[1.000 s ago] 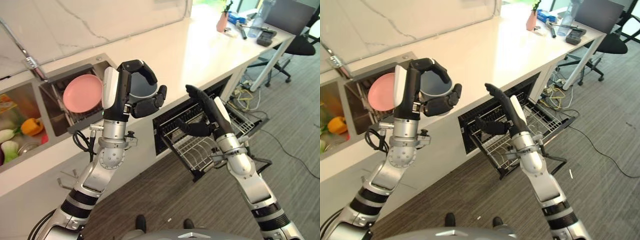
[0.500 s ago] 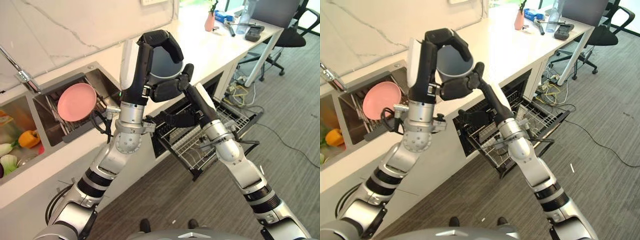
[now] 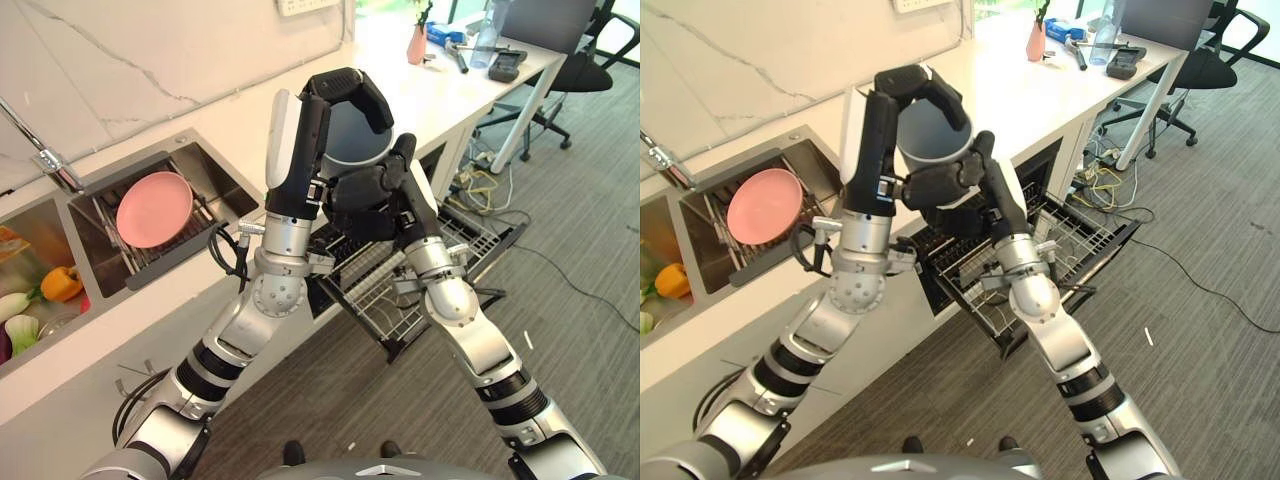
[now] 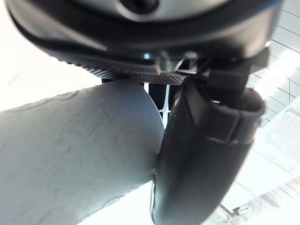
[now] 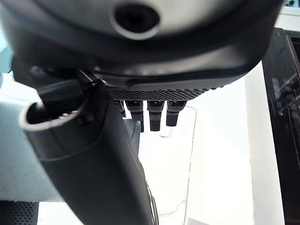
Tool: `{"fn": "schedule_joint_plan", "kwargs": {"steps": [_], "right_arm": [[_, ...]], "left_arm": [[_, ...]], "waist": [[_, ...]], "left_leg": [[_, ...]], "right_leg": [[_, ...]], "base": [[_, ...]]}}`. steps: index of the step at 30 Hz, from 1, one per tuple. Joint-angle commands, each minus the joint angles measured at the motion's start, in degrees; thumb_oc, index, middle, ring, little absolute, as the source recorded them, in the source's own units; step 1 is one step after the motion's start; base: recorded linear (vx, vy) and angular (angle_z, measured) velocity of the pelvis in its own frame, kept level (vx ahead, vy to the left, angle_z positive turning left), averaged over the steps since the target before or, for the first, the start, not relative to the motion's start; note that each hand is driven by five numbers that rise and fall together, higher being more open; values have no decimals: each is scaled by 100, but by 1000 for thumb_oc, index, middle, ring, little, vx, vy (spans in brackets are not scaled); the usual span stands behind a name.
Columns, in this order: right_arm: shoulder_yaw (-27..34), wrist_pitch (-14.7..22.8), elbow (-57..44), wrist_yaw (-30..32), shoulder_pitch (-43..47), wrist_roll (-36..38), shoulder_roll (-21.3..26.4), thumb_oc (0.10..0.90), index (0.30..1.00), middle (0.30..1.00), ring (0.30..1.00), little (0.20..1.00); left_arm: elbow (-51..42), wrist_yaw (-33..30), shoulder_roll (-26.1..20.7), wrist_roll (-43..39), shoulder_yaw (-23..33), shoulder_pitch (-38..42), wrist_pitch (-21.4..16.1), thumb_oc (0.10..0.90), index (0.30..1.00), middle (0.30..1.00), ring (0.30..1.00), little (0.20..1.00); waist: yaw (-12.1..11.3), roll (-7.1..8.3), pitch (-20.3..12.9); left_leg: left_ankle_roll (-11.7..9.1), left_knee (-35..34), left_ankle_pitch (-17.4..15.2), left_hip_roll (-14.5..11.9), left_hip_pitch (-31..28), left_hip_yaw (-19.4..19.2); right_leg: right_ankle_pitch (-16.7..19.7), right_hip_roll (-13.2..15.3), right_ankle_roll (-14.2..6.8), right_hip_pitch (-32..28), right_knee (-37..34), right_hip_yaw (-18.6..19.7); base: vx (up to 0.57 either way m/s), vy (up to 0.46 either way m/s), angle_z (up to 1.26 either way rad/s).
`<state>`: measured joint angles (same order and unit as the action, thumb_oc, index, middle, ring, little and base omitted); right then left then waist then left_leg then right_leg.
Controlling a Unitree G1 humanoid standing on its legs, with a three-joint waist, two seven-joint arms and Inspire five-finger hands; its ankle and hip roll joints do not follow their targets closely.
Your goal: Place the dishes in the dishwasher.
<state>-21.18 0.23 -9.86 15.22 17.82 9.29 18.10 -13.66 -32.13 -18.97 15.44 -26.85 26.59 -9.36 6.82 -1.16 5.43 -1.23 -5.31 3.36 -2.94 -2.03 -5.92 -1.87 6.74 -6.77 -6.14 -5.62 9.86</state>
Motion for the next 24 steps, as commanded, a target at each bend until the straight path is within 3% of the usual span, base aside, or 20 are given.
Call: {"fn": "schedule_joint_plan", "kwargs": {"steps": [1, 12, 13, 14, 15, 24], "right_arm": [[321, 783, -736, 257, 690, 485, -322, 800, 900, 900, 900, 900], [120, 1143, -794, 300, 892, 1311, -513, 800, 900, 900, 900, 900], [94, 1149, -804, 307, 917, 1300, -487, 654, 681, 681, 681, 681], [96, 1146, -811, 299, 930, 1310, -473, 547, 521, 521, 521, 521], [98, 1144, -798, 324, 936, 1272, -446, 400, 300, 300, 300, 300], [226, 1366, -914, 287, 872, 1195, -419, 400, 300, 300, 300, 300]], "left_arm": [[-14, -254, 227, -88, -197, 765, -394, 400, 300, 300, 300, 300], [250, -137, 411, -289, -718, 624, -518, 400, 300, 300, 300, 300], [305, -92, 400, -303, -788, 575, -530, 400, 300, 300, 300, 300], [319, -71, 402, -324, -811, 555, -536, 400, 300, 300, 300, 300], [337, -56, 406, -336, -839, 528, -538, 400, 300, 300, 300, 300], [429, 98, 421, -338, -1020, 395, -581, 400, 300, 300, 300, 300]], "waist": [[-115, 163, -502], [-156, 187, -529], [-169, 199, -529], [-171, 206, -527], [-175, 212, -526], [-197, 223, -517]], "left_leg": [[-308, 31, -285, -289, -334, 98], [-326, 31, -256, -279, -324, 202], [-332, 31, -247, -281, -312, 226], [-334, 31, -244, -283, -308, 236], [-334, 31, -241, -284, -307, 242], [-349, 31, -228, -293, -281, 282]], "right_leg": [[59, -180, -95, -36, 62, -343], [42, -177, -51, -92, 62, -488], [40, -184, -46, -91, 62, -503], [41, -186, -42, -89, 62, -515], [44, -189, -41, -90, 62, -525], [32, -187, -30, -99, 62, -597]], "base": [[-9, -10, 3], [-6, -9, 6], [-4, -5, 12], [1, -7, 7], [0, 0, 0], [0, 0, 1]]}}
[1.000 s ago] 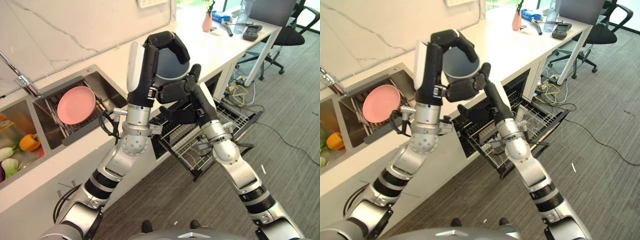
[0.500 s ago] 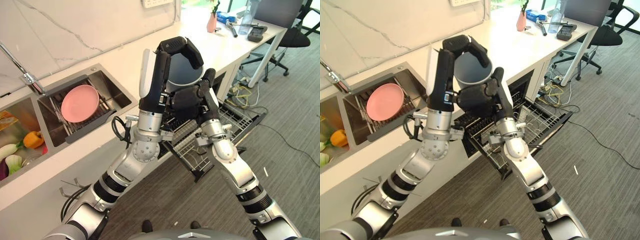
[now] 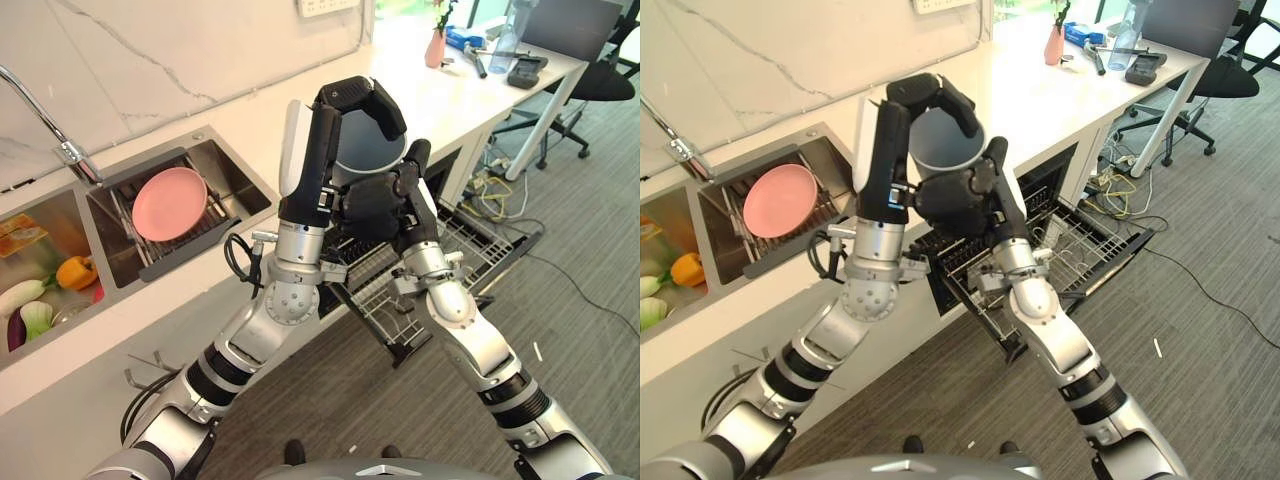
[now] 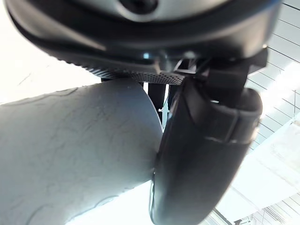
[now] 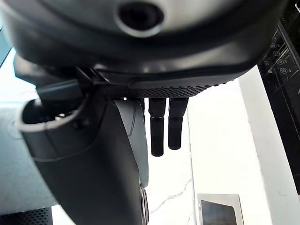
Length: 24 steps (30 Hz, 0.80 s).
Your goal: Place the dishes in the dishwasher.
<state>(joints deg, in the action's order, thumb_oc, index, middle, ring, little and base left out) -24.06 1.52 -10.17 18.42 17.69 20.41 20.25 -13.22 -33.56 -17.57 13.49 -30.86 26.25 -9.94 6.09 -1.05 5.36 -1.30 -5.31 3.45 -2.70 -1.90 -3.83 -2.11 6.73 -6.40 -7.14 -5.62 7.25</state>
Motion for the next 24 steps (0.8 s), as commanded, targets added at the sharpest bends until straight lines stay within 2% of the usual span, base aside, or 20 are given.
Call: {"fn": "schedule_joint_plan", "kwargs": {"steps": [1, 7, 8, 9, 16, 19, 21, 23, 24], "right_arm": [[563, 1373, -902, -46, 836, 13, -613, 400, 300, 300, 300, 300], [714, 1513, -981, -154, 731, -50, -510, 400, 300, 300, 300, 300], [781, 1580, -1034, -174, 698, -42, -490, 400, 300, 300, 300, 300], [823, 1622, -1071, -177, 686, -37, -481, 400, 300, 300, 300, 300], [1071, 1873, -1244, -405, 560, 271, -354, 400, 300, 300, 300, 300], [1538, 2102, -1364, -617, 351, 366, 40, 400, 300, 300, 300, 300], [1794, 2192, -1356, -685, 216, 469, 188, 400, 300, 300, 300, 300], [1797, 2193, -1355, -687, 214, 472, 191, 400, 300, 300, 300, 300], [1974, 2233, -1326, -690, 113, 445, 353, 400, 300, 300, 300, 300]], "left_arm": [[409, 273, 298, -148, -665, 415, -544, 400, 300, 300, 300, 300], [490, 594, 320, -396, -709, 369, -519, 400, 300, 300, 300, 300], [517, 674, 365, -576, -731, 348, -486, 566, 549, 549, 549, 549], [535, 725, 384, -669, -734, 315, -463, 800, 900, 900, 900, 900], [542, 974, 428, -971, -782, 173, -394, 800, 900, 900, 900, 900], [580, 1332, 455, -1238, -912, 67, -439, 800, 900, 900, 900, 900], [587, 1575, 471, -1413, -1005, 28, -433, 800, 900, 900, 900, 900], [588, 1577, 474, -1414, -1007, 28, -433, 800, 900, 900, 900, 900], [652, 1708, 496, -1505, -1068, -5, -409, 800, 900, 900, 900, 900]], "waist": [[-123, 210, -505], [-118, 197, -507], [-121, 193, -509], [-119, 195, -513], [-97, 196, -506], [-32, 198, -513], [5, 194, -527], [1, 193, -529], [41, 193, -529]], "left_leg": [[-352, 31, -232, -318, -286, 85], [-358, 31, -232, -323, -298, 108], [-363, 31, -226, -326, -296, 125], [-365, 31, -226, -324, -299, 131], [-365, 31, -224, -331, -299, 140], [-367, 31, -237, -323, -300, 132], [-367, 31, -245, -318, -298, 126], [-367, 31, -246, -319, -297, 125], [-366, 31, -255, -317, -299, 114]], "right_leg": [[51, -188, -63, -3, 62, -362], [28, -189, -50, -37, 62, -385], [27, -185, -46, -47, 62, -404], [26, -187, -42, -50, 62, -413], [36, -189, -44, -42, 62, -428], [34, -192, -48, -38, 62, -425], [39, -191, -53, -23, 62, -411], [39, -191, -53, -22, 62, -409], [48, -189, -60, -10, 62, -404]], "base": [[-1, -1, 4], [2, 0, 4], [0, 0, 0], [0, 1, 5], [-2, 3, 7], [0, 0, 0], [0, 0, 0], [0, 0, 0], [0, 0, 0]]}}
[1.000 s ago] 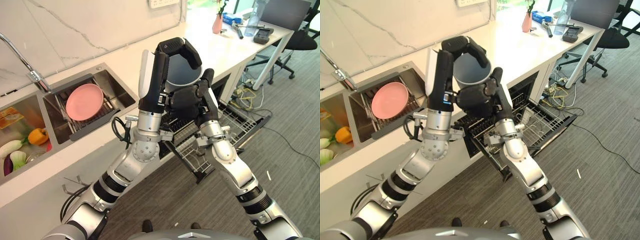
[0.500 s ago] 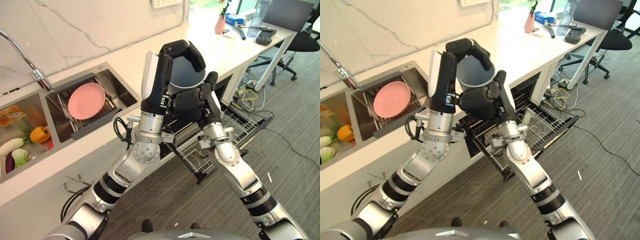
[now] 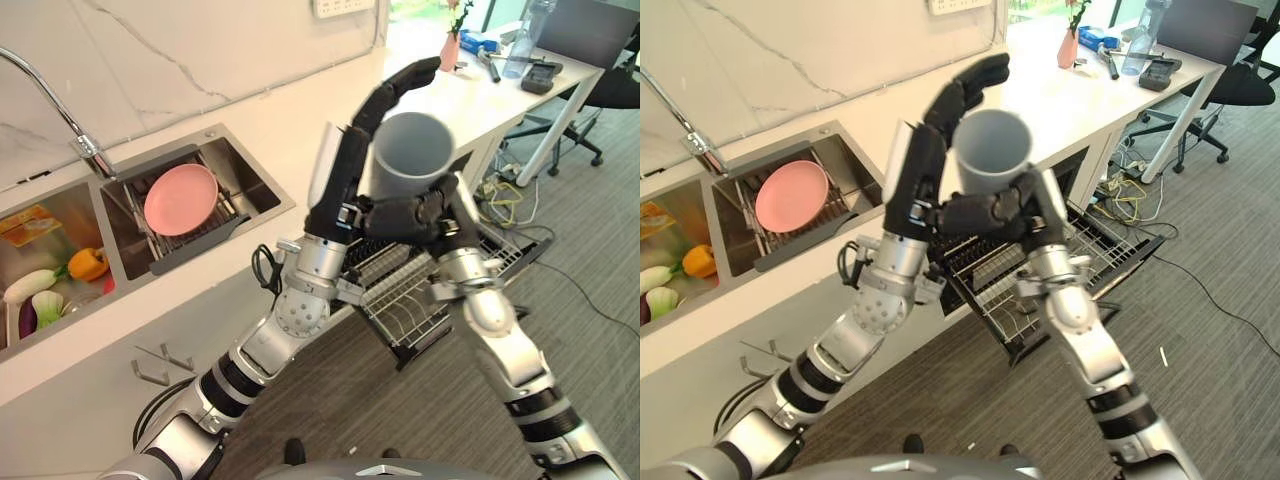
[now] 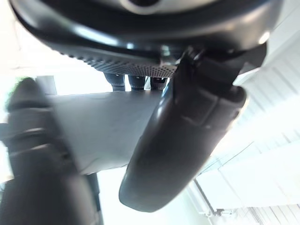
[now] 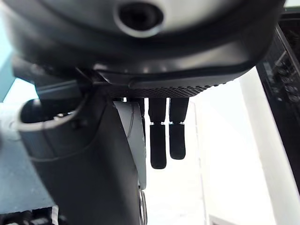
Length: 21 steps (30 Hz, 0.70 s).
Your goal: Place the dishes in the dishwasher.
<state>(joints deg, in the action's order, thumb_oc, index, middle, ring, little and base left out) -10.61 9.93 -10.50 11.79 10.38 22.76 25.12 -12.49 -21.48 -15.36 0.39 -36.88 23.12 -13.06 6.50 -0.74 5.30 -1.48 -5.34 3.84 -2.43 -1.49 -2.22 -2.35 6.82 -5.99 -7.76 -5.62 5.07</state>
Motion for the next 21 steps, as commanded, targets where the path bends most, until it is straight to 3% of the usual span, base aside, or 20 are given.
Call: {"fn": "schedule_joint_plan", "kwargs": {"steps": [1, 2, 5, 7, 8, 9, 10, 12, 13, 15, 17, 21], "right_arm": [[705, 1398, -1264, -34, 782, 198, -37, 400, 300, 300, 300, 300], [705, 1398, -1264, -34, 782, 198, -37, 400, 300, 300, 300, 300], [902, 968, -831, -317, 458, 341, 556, 400, 300, 300, 300, 300], [968, 392, -420, -431, 265, 223, 1174, 400, 300, 300, 300, 300], [976, -148, -154, -553, 197, -67, 1651, 400, 300, 300, 300, 300], [976, -148, -154, -553, 197, -67, 1651, 400, 300, 300, 300, 300], [935, -582, 57, -739, 184, -404, 2048, 400, 300, 300, 300, 300], [928, -584, 60, -740, 193, -405, 2054, 400, 300, 300, 300, 300], [857, -1178, 348, -1148, 57, -683, 2409, 400, 300, 300, 300, 300], [831, -1522, 414, -1541, -102, -1034, 2685, 400, 300, 300, 300, 300], [859, -1670, 869, -1937, -460, -1492, 2903, 400, 300, 300, 300, 300], [996, -1552, 1479, -2222, -898, -1705, 2812, 400, 300, 300, 300, 300]], "left_arm": [[625, 571, 300, -272, -505, 283, -78, 800, 900, 900, 900, 900], [625, 571, 300, -272, -505, 283, -78, 800, 900, 900, 900, 900], [840, 1016, 305, -497, -613, 83, 91, 800, 900, 900, 900, 900], [951, 1358, 236, -596, -711, -84, 208, 800, 900, 900, 900, 900], [1049, 1689, 179, -690, -770, -197, 345, 800, 900, 900, 900, 900], [1049, 1689, 179, -690, -770, -197, 345, 800, 900, 900, 900, 900], [1164, 1878, 114, -706, -756, -294, 409, 800, 900, 900, 900, 900], [1166, 1881, 120, -706, -750, -294, 409, 800, 900, 900, 900, 900], [1294, 1993, 20, -652, -705, -525, 451, 800, 900, 900, 900, 900], [1455, 1899, -29, -514, -568, -778, 414, 800, 900, 900, 900, 900], [1761, 1821, -79, -439, -329, -1214, 400, 800, 900, 900, 900, 900], [2006, 1864, -259, -354, 17, -1879, 400, 800, 900, 900, 900, 900]], "waist": [[17, 158, -529], [17, 158, -529], [87, 198, -536], [123, 238, -536], [146, 269, -536], [146, 269, -536], [150, 297, -536], [153, 290, -533], [136, 341, -515], [111, 378, -503], [32, 419, -465], [-105, 466, -418]], "left_leg": [[-350, 34, -298, -346, -341, -58], [-350, 34, -298, -346, -341, -58], [-358, 34, -306, -351, -342, -91], [-358, 34, -308, -353, -346, -121], [-362, 34, -308, -354, -336, -139], [-362, 34, -308, -354, -336, -139], [-368, 34, -300, -352, -323, -152], [-367, 34, -303, -352, -327, -152], [-381, 34, -291, -353, -308, -158], [-385, 34, -284, -352, -291, -134], [-386, 34, -263, -336, -255, -53], [-382, 34, -245, -306, -192, 73]], "right_leg": [[76, -194, -105, 62, 62, -181], [76, -194, -105, 62, 62, -181], [89, -184, -121, 77, 62, -182], [111, -184, -135, 83, 62, -175], [119, -188, -143, 103, 62, -165], [119, -188, -143, 103, 62, -165], [126, -193, -149, 114, 62, -166], [124, -193, -149, 109, 62, -166], [128, -194, -161, 117, 62, -179], [128, -185, -175, 118, 62, -205], [125, -179, -169, 114, 62, -269], [101, -167, -168, 105, 62, -379]], "base": [[-2, 21, -3], [6, 19, -3], [0, 4, -1], [0, 0, 0], [0, 0, 0], [0, 0, 0], [0, 0, 0], [0, 0, 0], [0, 0, 0], [0, 0, 0], [1, 3, 3], [9, -2, 11]]}}
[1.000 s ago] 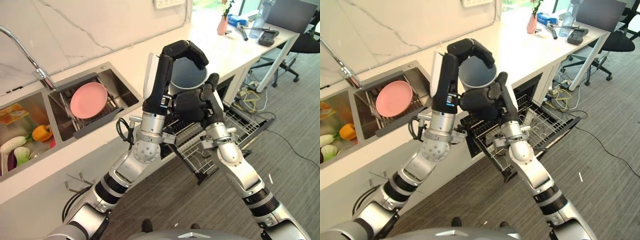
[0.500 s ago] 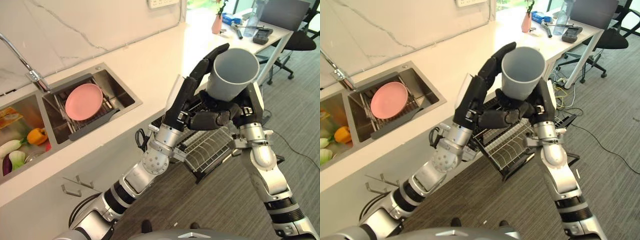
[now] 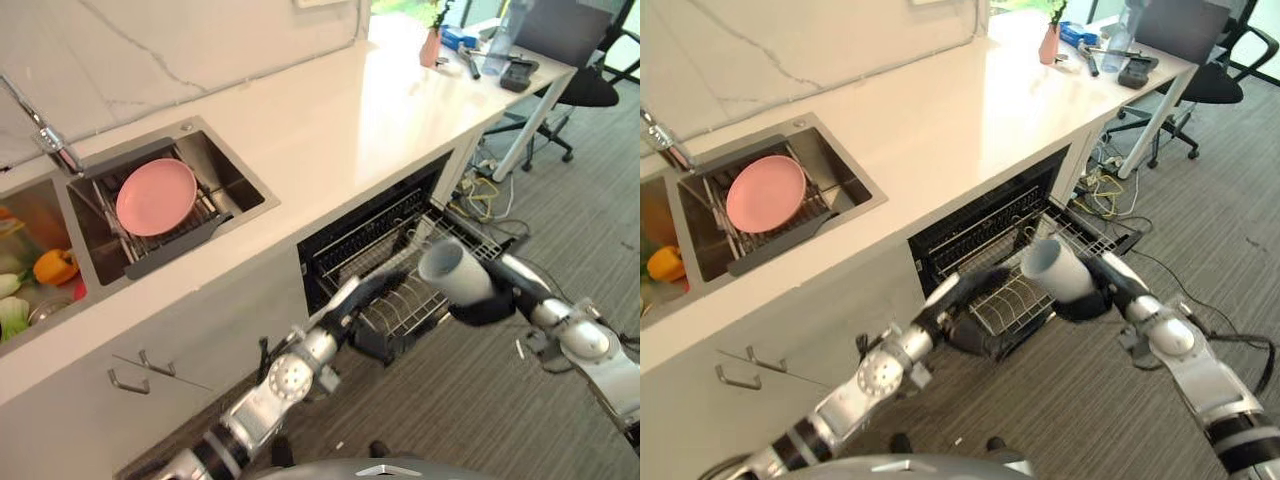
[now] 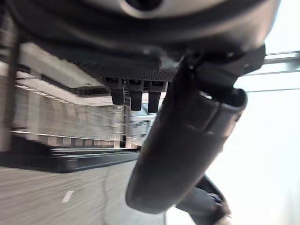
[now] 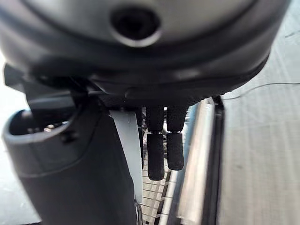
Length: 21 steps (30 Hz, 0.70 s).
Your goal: Place the dishes in the dishwasher.
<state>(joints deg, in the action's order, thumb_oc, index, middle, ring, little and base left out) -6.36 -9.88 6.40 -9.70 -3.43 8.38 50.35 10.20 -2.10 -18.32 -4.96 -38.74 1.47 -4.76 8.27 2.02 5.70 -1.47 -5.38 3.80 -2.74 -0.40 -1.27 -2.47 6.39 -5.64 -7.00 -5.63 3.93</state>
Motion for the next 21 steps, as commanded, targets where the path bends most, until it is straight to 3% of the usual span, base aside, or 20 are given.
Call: {"fn": "schedule_joint_plan", "kwargs": {"steps": [1, 10, 21], "right_arm": [[577, 460, -65, -88, 415, -309, 261, 400, 300, 300, 300, 300], [394, 393, 532, -202, 492, -627, 231, 400, 300, 300, 300, 300], [-288, 304, 1722, -337, 913, -820, 361, 400, 300, 300, 300, 300]], "left_arm": [[-191, -65, -9, 191, 299, 108, -431, 800, 900, 900, 900, 900], [707, -288, -221, 244, 1182, -1046, -437, 800, 900, 900, 900, 900], [932, -569, -344, 98, 1537, -1230, -610, 800, 900, 900, 900, 900]], "waist": [[-325, 203, -449], [-672, 243, -363], [-1108, 214, -180]], "left_leg": [[-382, 38, -238, -267, -287, 11], [-396, 38, -214, -196, -207, 344], [-491, 38, 5, -111, 185, 919]], "right_leg": [[104, -121, -200, 25, 63, -293], [-48, -111, -169, -103, 63, -607], [-124, -115, -134, -60, 63, -1149]], "base": [[8, -10, 15], [33, -9, 21], [-3, -15, 32]]}}
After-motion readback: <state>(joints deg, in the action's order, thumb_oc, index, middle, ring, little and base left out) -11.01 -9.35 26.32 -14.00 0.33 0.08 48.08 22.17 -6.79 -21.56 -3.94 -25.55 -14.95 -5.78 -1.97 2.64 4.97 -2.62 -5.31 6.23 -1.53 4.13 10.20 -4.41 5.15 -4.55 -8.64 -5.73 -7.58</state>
